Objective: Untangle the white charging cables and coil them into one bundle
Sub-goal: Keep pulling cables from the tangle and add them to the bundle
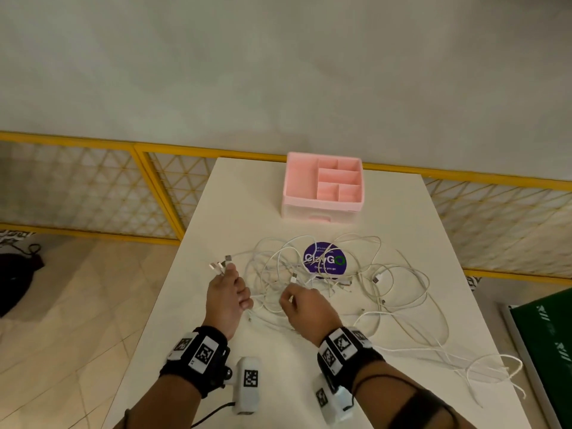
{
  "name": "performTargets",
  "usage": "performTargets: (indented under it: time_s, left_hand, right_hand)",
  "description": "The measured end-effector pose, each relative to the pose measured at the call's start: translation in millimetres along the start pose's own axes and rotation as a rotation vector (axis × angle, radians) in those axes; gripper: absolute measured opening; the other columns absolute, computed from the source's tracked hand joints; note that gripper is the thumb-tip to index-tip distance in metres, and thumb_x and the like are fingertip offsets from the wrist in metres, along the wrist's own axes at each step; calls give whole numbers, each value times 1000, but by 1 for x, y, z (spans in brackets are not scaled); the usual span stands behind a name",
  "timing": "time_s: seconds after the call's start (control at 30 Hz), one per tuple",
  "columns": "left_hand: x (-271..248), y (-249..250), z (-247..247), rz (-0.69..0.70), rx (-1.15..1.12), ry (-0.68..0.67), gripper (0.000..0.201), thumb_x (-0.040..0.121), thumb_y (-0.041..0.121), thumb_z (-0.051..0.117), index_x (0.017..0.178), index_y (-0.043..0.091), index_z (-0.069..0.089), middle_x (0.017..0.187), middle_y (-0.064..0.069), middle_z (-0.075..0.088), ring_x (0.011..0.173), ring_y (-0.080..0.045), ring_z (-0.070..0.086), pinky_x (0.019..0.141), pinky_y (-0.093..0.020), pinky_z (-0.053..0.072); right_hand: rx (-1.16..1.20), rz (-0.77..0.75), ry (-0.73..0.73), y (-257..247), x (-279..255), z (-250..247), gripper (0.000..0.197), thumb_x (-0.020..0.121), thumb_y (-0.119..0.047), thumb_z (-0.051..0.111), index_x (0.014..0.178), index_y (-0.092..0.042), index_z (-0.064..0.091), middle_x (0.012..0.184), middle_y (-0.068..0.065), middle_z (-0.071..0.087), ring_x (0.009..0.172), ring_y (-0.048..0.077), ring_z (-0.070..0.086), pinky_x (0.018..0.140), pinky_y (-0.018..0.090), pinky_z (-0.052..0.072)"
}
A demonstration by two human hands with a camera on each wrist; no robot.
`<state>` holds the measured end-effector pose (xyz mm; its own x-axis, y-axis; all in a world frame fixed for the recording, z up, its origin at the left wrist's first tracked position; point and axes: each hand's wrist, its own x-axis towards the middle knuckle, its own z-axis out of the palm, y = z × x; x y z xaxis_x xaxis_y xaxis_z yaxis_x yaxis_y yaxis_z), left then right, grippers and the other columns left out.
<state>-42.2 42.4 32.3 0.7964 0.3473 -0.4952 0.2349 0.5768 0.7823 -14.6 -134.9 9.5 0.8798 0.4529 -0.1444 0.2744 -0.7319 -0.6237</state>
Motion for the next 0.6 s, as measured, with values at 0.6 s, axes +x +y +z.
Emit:
performTargets:
  time_s: [0.6]
  left_hand:
    - [-7, 8, 24, 25, -72, -49, 40, 107, 27, 42, 69, 21, 38, 55, 5, 31, 43, -9, 28, 43, -23, 29]
  right_hand:
    - [-87, -69, 279, -50, 68, -101, 33, 94, -35, 59, 71, -13, 64, 67, 1, 61, 68, 21, 57, 65, 31, 45]
